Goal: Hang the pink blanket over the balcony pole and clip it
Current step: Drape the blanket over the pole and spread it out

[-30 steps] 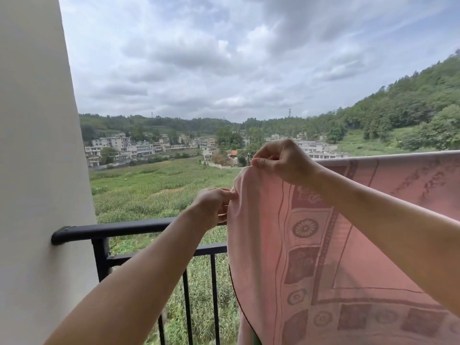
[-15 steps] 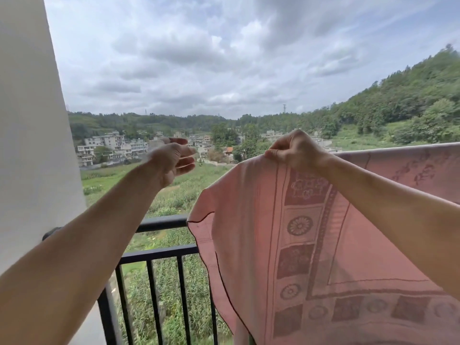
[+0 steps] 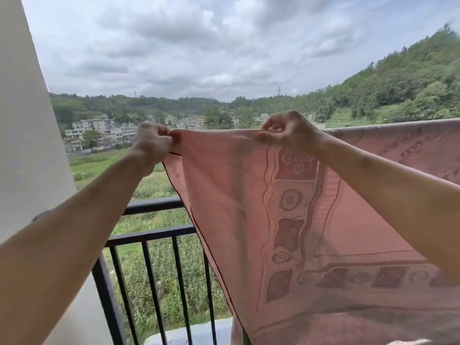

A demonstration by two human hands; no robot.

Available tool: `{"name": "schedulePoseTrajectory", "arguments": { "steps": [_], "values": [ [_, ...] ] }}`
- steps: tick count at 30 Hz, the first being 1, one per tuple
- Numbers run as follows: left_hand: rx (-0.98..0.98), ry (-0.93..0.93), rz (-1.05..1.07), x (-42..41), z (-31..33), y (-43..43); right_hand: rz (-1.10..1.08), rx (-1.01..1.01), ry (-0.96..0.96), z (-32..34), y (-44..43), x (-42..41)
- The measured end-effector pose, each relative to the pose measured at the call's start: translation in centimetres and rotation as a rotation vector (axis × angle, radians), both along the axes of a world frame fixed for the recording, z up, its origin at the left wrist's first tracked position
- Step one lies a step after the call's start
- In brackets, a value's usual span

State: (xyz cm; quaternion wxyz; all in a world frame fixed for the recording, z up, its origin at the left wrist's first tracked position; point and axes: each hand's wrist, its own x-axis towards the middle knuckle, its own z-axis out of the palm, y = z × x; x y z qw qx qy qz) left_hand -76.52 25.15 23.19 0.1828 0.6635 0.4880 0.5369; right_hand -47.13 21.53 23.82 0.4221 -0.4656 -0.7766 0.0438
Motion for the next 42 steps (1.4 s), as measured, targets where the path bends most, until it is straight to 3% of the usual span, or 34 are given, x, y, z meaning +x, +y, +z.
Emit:
{"name": "schedulePoseTrajectory", "arguments": {
  "steps": [6,10,12,14,16,19,23,27,30,32,36,42],
  "values": [
    [0.159,0.035,0.139,2.0,-2.8,1.3,-0.177,0.218,0.060,-0.2,1.2,-0.5],
    [0.231,0.088,0.266,4.9,-4.9,0.6,-0.252,0.200,-0.001,-0.8,2.2,-1.3],
    [0.298,0.176,0.220,6.0,-6.6,-0.5,-0.285,0.220,0.027,-0.5,2.4,-1.4],
    [0.216,0.223,0.024,6.8,-8.0,-1.3,-0.331,0.240,0.097,-0.2,2.6,-1.2],
    [0.118,0.155,-0.087,6.4,-8.3,-1.1,-0.335,0.215,0.130,0.0,2.8,-1.0],
    [0.111,-0.039,-0.056,4.0,-6.6,-0.2,-0.251,0.168,0.088,-0.3,2.7,-0.5],
    [0.174,-0.098,0.027,1.3,-4.9,0.6,-0.305,0.199,-0.197,-1.6,2.1,-0.6],
    [0.268,0.107,0.255,2.3,-5.2,0.1,-0.314,0.193,-0.358,-1.5,1.2,-0.3],
    [0.399,0.288,0.486,4.7,-5.0,-2.0,-0.296,0.223,-0.365,-1.7,0.0,1.0],
    [0.547,0.380,0.534,7.0,-4.8,-3.9,-0.327,0.352,-0.319,-2.6,-1.0,2.8],
    [0.786,0.553,0.376,14.5,-5.5,-7.5,-0.439,0.491,-0.273,-5.4,-4.3,8.2],
    [0.580,0.716,0.075,27.6,-10.6,-11.2,-0.585,0.312,-0.334,-10.2,-11.6,19.8]
  ]
}}
